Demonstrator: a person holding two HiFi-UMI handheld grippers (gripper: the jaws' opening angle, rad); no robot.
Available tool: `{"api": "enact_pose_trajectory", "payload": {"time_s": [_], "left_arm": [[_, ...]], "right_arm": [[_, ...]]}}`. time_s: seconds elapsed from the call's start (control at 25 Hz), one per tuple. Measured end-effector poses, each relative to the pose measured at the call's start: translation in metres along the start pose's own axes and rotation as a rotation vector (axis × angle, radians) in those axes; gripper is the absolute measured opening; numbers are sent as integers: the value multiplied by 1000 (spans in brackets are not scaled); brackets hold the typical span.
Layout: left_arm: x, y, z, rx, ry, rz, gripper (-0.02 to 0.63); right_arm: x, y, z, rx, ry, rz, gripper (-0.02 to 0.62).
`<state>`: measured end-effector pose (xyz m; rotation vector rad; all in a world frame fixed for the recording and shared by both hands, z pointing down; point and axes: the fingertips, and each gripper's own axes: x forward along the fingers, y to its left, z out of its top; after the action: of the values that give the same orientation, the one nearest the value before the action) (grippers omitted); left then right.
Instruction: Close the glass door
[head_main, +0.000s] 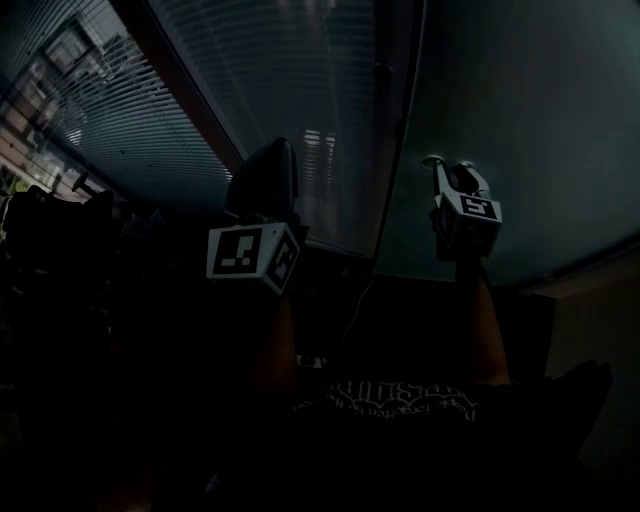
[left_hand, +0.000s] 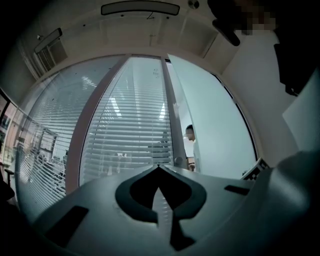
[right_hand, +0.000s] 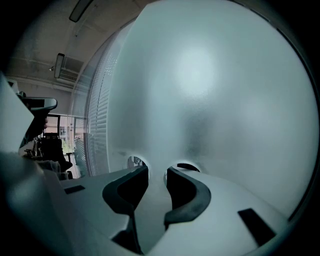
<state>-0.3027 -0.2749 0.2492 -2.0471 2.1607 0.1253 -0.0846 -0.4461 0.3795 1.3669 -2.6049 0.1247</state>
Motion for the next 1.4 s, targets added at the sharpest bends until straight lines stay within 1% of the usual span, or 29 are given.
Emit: {"api": "enact_pose_trajectory", "payload": {"time_s": [0.48,0.76,1.08,1.4], "left_arm": [[5,5,-4,6,-1,9,-5],[29,12,-7,11,4,9,-5],[37,15,-14,9,21,7,-5],[39,21,-15,12,14,19,-5]], "right_arm": [[11,-7,6,3,-17,-10,115],[36,-15,13,7,-17,-15,115],[50,-21,11,10,-13,-24,115],[53,-22,13,9,-19,-19,117]]}}
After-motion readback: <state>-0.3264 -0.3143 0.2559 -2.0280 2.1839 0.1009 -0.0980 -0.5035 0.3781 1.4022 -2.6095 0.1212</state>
